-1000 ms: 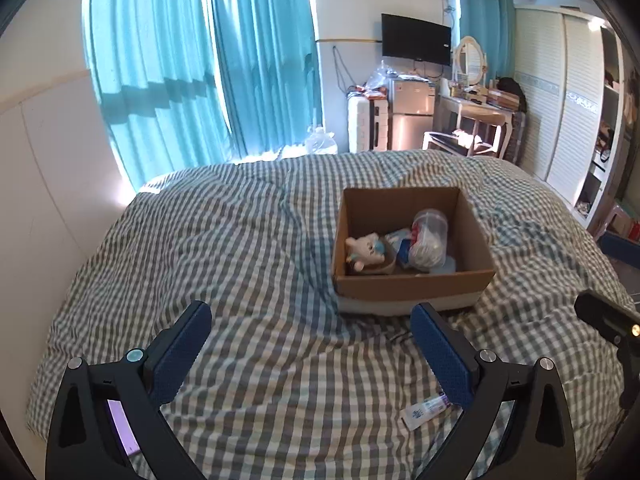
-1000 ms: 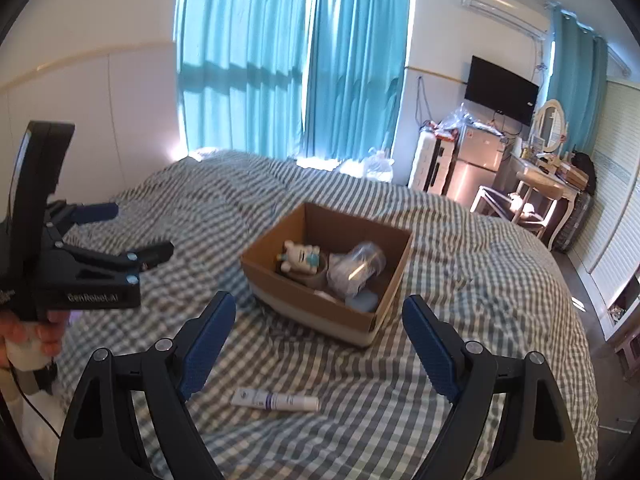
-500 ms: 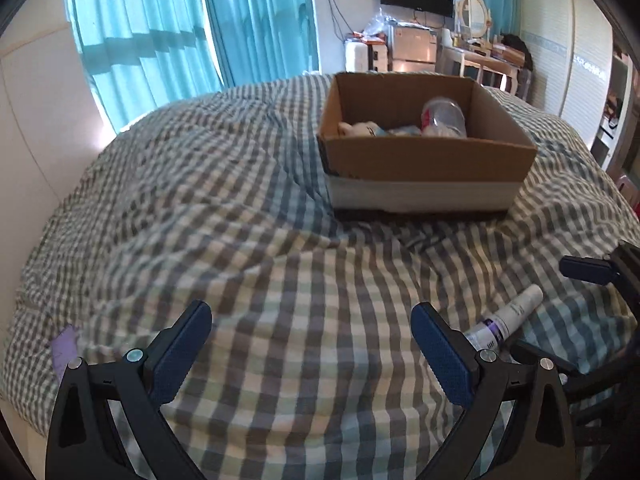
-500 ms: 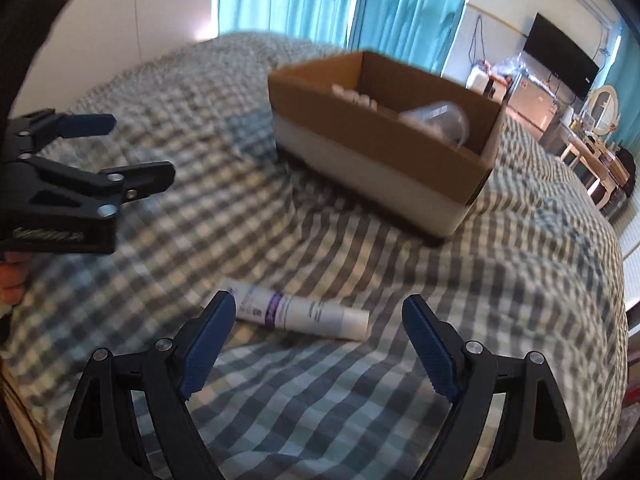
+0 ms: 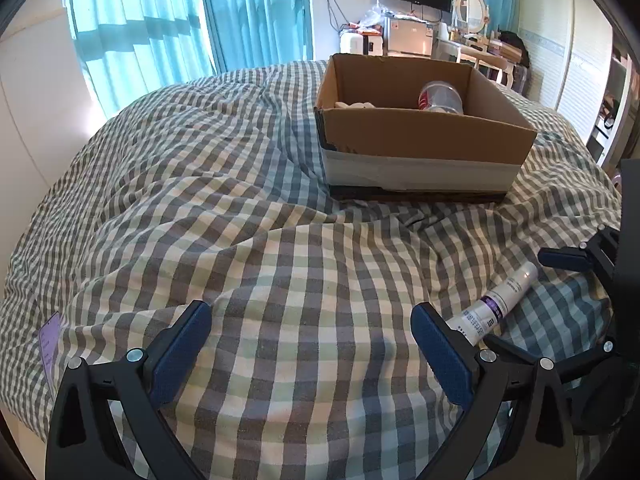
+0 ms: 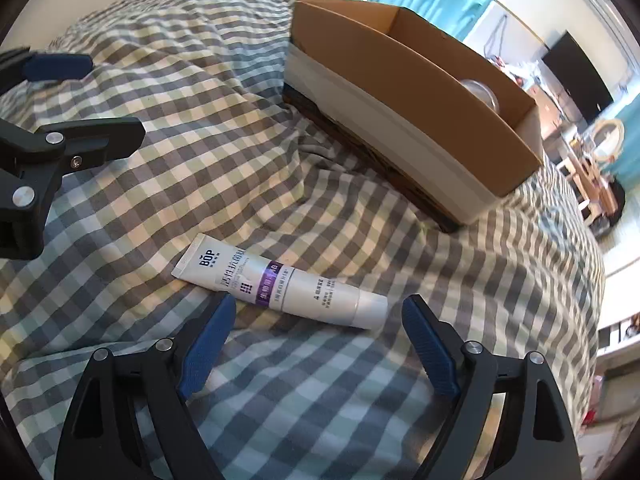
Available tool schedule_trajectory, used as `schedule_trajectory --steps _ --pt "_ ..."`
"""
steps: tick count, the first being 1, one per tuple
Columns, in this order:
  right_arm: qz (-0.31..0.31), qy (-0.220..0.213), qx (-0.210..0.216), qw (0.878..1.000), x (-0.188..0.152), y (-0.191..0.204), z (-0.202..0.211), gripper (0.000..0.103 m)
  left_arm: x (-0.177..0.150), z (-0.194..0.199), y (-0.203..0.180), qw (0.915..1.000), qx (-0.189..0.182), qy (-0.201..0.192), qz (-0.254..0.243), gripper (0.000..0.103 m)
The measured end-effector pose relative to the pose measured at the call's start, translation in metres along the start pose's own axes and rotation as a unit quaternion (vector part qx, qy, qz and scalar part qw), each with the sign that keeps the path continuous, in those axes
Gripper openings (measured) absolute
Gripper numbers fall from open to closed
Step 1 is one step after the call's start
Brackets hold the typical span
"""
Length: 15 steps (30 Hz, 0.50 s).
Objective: Organize objects
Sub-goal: 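Withdraw both tools and move the right tool toward the white-and-purple tube, then grasp the white-and-purple tube with the right tool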
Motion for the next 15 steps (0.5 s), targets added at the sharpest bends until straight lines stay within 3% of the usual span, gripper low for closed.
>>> schedule_trajectory --steps 7,11,15 --pt "0.037 0.003 0.017 0.999 0.012 0.008 -0.012 0.074 0.000 -0.010 -0.001 0.9998 0.010 0.017 -0.006 0.102" --pt "0.051 0.009 0.038 0.998 0.014 0.014 -0.017 0.073 -0.001 -0.010 0.001 0.9998 0.008 0.019 -0.002 0.102" --pt "-0.033 0.019 0.035 0.999 0.013 -0.008 -0.017 0.072 -0.001 -0.010 0.006 0.9998 0.001 0.018 0.008 0.102"
Point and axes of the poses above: each gripper's, at about its wrist camera, not at the fingertips, and z roughly against the way its jaws point, y to its left, x to its top, the point moved 1 cm from there along -z, roughly the way its jaws point, and after that the axes turned 5 degrees about -y, right-handed, at the moved point
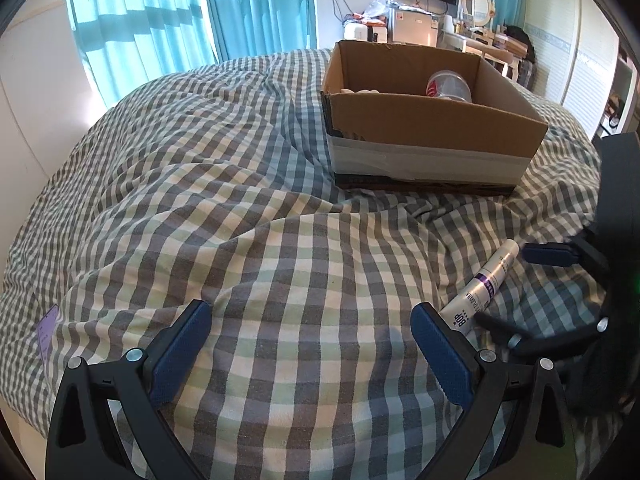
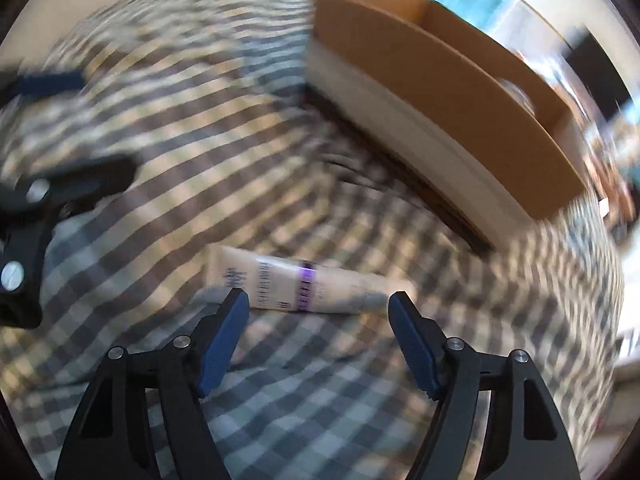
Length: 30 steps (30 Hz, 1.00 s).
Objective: Organize objects
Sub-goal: 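Grasp the white-and-purple tube with the right tool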
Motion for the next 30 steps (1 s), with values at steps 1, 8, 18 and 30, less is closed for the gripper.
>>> schedule_trajectory --steps 1,8,18,30 --pt "-0.036 0.001 0.003 0.999 -0.001 -0.009 0.003 0.072 0.000 0.000 0.000 1.0000 0.000 -0.001 0.002 0.102" --pt "-0.201 -0.007 0.033 0.979 -0.006 -0.039 0.015 0.072 0.024 0.001 0.007 0.9997 0.004 -0.018 0.018 0.102" --pt "-0.313 0.039 0.031 0.949 0.012 -0.028 -0.031 0.056 0.033 -0.007 0.014 0.9994 -0.013 -0.032 0.010 0.102" --pt "-0.312 -0.024 0.017 0.950 0.010 -0.031 -0.004 0.016 0.024 -0.010 0.025 0.9980 -0.044 -0.022 0.040 0.102"
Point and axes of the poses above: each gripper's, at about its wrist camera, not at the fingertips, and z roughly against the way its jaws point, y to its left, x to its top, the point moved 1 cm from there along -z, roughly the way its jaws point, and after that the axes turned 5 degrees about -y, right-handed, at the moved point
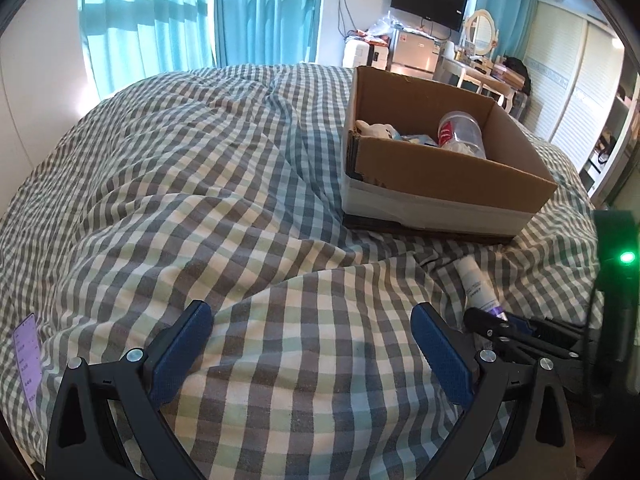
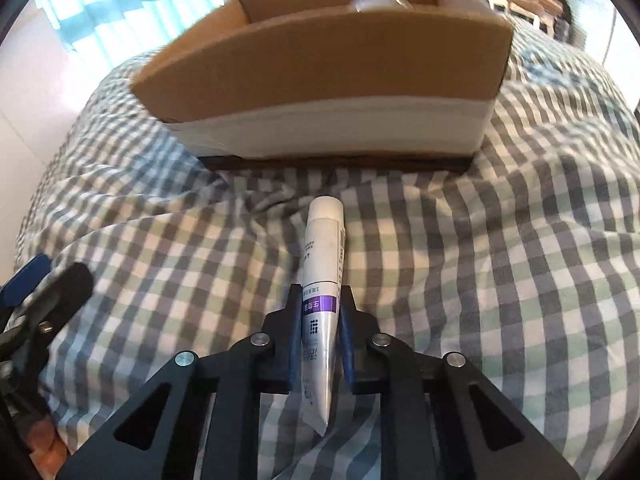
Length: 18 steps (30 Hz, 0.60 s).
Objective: Organize objects
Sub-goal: 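Grasp the white-and-purple tube with the right tool, then carry the tube over the box and drop it in with the right tool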
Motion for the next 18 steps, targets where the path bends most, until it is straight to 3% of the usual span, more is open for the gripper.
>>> schedule_trajectory --steps 6,10,18 --pt "0.034 -0.032 0.010 0.999 0.000 0.014 0.026 0.016 -0.002 0.008 -0.011 0.9998 -0.006 -0.004 -0.020 0.102" --pt "0.041 -0.050 0.018 0.998 -0.002 -0.001 0.052 0.016 0.003 0.018 -0.018 0.9995 -0.011 -0.010 -0.030 0.102" --pt "0.043 -0.101 0.025 0.994 0.020 -0.004 0.100 0.016 0.031 0.041 -0.026 0.9989 -0.014 -0.031 -0.033 0.102"
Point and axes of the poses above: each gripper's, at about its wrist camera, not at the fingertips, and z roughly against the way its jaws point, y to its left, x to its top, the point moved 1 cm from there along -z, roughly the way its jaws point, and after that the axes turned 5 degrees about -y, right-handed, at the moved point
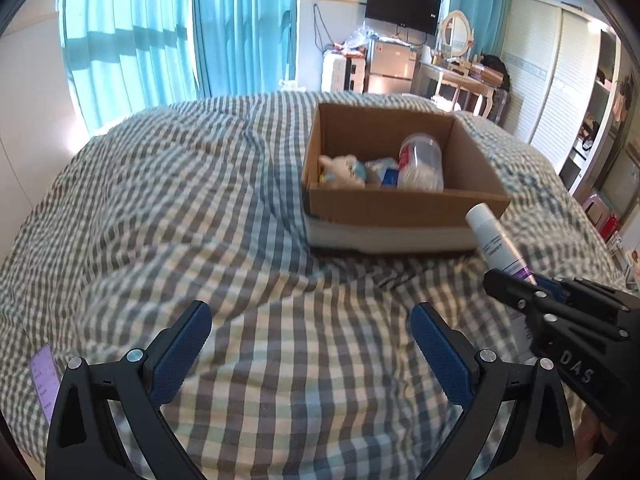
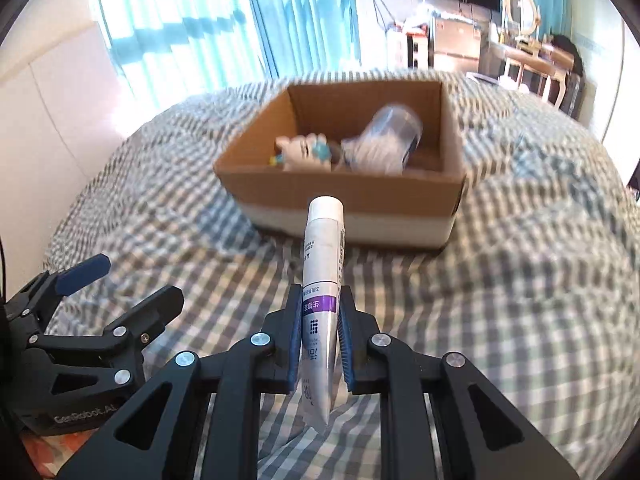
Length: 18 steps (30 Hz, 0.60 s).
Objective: Organize objects
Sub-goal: 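Carry the tube over the box and drop it in with the right tool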
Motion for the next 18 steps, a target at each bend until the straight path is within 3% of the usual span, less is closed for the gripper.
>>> schedule_trajectory --steps 9,18 --pt "0.028 -0.062 0.000 0.998 0.055 0.004 0.021 0.016 0.058 0.013 0.000 0.9990 0.002 -0.045 -0.002 0.102" --pt "0.052 -0.091 0.016 0.994 0.125 0.008 0.007 0.016 0.121 -0.014 0.000 0.9977 0.002 -0.068 -0.007 0.102"
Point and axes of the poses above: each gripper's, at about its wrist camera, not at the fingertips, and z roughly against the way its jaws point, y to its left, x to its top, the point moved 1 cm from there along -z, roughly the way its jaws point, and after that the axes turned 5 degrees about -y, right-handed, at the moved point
